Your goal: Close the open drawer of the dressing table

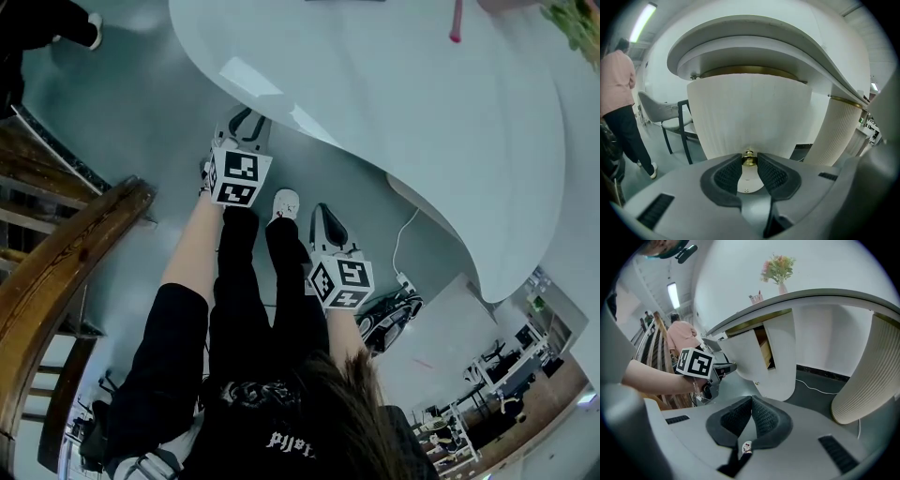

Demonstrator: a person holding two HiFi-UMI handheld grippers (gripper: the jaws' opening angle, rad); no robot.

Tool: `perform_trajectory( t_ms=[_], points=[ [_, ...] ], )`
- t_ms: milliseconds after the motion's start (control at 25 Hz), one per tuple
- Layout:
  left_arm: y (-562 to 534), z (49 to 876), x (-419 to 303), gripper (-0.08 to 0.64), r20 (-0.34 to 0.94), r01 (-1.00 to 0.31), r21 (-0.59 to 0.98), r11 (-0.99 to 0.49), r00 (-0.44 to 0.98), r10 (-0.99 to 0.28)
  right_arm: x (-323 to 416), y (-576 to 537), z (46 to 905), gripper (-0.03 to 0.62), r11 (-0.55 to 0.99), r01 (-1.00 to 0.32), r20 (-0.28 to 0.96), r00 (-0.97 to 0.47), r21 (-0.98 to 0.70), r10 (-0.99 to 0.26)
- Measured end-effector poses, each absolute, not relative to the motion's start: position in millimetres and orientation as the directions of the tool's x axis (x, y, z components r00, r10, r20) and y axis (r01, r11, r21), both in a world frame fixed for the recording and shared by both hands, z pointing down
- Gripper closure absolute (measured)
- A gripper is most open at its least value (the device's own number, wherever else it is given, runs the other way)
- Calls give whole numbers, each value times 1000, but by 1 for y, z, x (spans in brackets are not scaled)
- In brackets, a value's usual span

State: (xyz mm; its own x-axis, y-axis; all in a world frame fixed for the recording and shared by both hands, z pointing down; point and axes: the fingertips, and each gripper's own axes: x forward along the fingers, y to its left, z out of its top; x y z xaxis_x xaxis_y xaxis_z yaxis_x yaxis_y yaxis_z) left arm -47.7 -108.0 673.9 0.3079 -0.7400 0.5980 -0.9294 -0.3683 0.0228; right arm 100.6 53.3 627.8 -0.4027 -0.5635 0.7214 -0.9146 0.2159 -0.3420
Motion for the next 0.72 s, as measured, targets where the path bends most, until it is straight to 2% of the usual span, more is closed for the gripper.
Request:
perform_trajectory(
  t_ms=[480,720],
  points=[
    [-136,674,-36,445,549,-915,9,-403,341,-763,105,46,642,566,200,-919,727,-391,-339,-564],
    [-146,672,-33,445,513,-916,9,-400,348,-785,109,31,636,566,161,-915,682,-385,-370,-622]
  ],
)
